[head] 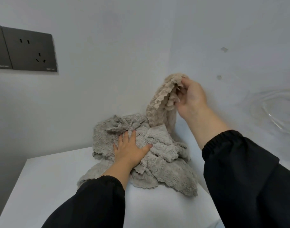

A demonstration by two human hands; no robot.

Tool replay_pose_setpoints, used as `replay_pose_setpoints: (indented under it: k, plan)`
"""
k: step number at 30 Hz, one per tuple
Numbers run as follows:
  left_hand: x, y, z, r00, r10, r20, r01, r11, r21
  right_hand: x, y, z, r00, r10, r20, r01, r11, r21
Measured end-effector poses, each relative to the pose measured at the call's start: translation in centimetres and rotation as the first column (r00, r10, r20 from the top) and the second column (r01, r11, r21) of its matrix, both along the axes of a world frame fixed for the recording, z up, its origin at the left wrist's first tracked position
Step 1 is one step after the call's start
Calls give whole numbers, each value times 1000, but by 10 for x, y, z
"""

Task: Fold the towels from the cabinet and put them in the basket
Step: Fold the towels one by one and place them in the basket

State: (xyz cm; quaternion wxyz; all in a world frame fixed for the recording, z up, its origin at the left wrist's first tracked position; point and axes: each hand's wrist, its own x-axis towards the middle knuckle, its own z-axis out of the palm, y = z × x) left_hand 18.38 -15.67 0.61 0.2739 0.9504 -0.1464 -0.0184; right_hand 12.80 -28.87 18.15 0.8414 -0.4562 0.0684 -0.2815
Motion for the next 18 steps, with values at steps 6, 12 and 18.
replay_pose_setpoints:
  k: [6, 12, 18]
  plan:
    - [-8, 10, 0, 995, -33, 98, 39, 997, -63, -27, 13, 0, 1000, 28, 6, -28, 997, 77]
    - [-34, 31, 44, 976, -44, 215, 127, 912, -391, -65, 33, 26, 990, 111, 82, -124, 977, 176]
    - [-96, 43, 122, 953, -99, 285, 264, 734, -626, -104, 48, 46, 989, 117, 94, -137, 960, 245]
